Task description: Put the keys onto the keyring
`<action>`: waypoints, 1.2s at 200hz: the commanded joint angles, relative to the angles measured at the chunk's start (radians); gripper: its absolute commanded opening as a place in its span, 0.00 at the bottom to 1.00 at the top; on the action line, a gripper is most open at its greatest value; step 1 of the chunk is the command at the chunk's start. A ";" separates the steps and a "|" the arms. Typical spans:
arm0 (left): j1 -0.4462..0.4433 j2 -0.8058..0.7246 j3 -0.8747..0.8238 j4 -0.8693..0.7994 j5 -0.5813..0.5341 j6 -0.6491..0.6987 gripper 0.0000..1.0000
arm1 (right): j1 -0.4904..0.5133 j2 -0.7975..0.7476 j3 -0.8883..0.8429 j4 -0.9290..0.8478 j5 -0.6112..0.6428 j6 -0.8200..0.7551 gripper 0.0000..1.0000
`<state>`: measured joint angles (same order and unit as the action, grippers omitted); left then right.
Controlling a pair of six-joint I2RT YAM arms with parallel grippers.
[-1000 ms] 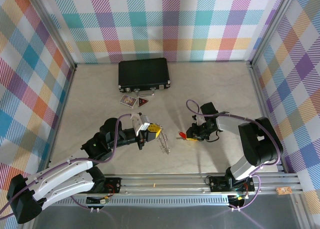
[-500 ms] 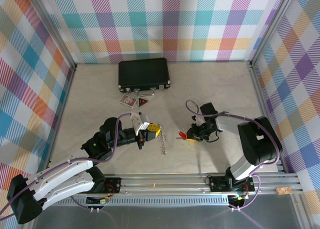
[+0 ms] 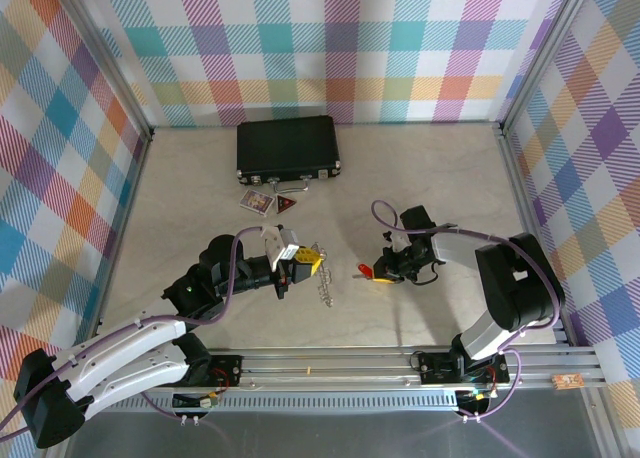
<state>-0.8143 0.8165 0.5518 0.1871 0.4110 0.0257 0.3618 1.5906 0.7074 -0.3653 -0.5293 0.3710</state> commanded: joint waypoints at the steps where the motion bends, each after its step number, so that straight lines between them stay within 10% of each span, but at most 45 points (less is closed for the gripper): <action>1: 0.010 -0.011 0.011 0.048 0.037 -0.010 0.00 | 0.019 -0.050 -0.029 0.024 -0.024 -0.027 0.04; 151: 0.008 -0.138 0.092 -0.084 0.089 -0.067 0.00 | 0.377 -0.875 -0.072 0.197 -0.010 -0.253 0.00; 240: 0.008 -0.103 0.188 -0.187 0.211 -0.032 0.00 | 0.449 -0.837 0.123 0.119 -0.156 -0.388 0.00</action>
<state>-0.8146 0.7052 0.6994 -0.0017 0.5652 -0.0223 0.7986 0.7444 0.7818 -0.2485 -0.6376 0.0406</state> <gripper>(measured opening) 0.059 0.042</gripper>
